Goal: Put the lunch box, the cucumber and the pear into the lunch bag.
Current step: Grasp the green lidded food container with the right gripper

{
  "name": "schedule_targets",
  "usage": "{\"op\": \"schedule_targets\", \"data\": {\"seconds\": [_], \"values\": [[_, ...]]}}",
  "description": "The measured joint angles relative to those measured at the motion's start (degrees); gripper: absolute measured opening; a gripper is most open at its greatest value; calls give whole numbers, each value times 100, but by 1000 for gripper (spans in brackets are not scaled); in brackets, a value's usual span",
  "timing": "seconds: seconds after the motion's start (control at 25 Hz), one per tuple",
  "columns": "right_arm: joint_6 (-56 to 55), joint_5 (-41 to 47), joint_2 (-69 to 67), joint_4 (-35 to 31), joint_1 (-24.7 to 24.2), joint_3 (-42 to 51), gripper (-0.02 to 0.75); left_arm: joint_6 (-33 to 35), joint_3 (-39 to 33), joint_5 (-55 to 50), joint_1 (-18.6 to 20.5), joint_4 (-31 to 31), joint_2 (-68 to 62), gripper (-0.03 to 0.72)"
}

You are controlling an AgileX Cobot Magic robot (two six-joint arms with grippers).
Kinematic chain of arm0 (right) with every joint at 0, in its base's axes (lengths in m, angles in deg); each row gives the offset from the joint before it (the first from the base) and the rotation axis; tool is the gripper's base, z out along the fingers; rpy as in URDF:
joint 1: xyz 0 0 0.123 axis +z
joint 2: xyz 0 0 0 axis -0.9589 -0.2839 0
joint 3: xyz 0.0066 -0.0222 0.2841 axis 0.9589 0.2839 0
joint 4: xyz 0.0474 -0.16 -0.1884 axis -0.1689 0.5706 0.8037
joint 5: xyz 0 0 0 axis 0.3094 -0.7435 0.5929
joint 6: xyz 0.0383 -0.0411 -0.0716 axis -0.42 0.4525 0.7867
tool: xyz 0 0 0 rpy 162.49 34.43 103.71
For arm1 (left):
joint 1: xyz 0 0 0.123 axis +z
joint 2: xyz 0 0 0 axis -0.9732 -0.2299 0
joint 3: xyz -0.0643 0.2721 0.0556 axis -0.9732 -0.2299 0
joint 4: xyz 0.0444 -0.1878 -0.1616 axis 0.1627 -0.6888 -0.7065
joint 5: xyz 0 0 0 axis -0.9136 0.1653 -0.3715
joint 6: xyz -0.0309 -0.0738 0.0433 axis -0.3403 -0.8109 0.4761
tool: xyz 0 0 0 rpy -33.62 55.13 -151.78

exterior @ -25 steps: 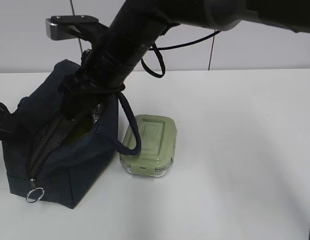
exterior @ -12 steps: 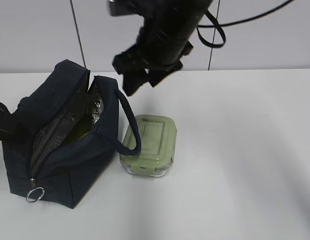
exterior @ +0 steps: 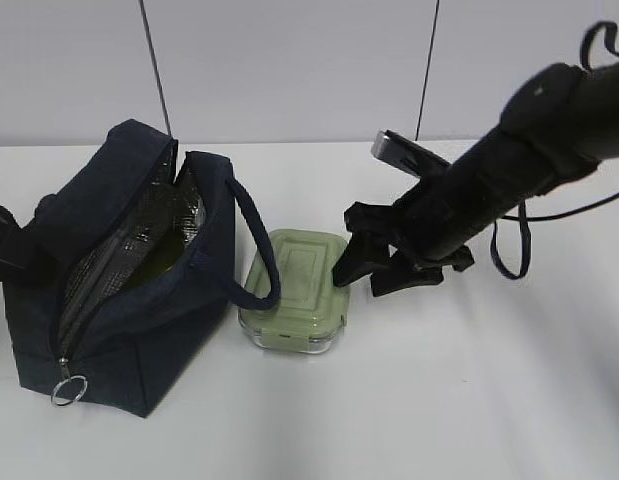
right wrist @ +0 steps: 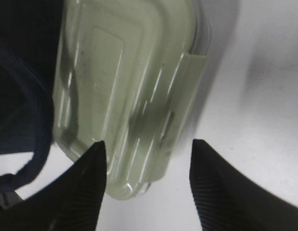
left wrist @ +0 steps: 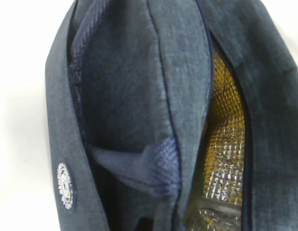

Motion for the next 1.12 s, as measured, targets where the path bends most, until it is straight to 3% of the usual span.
{"op": "schedule_targets", "data": {"seconds": [0.12,0.28,0.52,1.12], "values": [[912,-223,9,-1238,-145,341,428,0,0,0,0,5,0,3],[1339,-365,9,-1962,-171,400,436,0,0,0,0,12,0,3],[1410,-403,-103,-2129,-170,400,476,0,0,0,0,17,0,3],[1482,-416,-292,-2665,-170,400,477,0,0,0,0,39,0,3]]}}
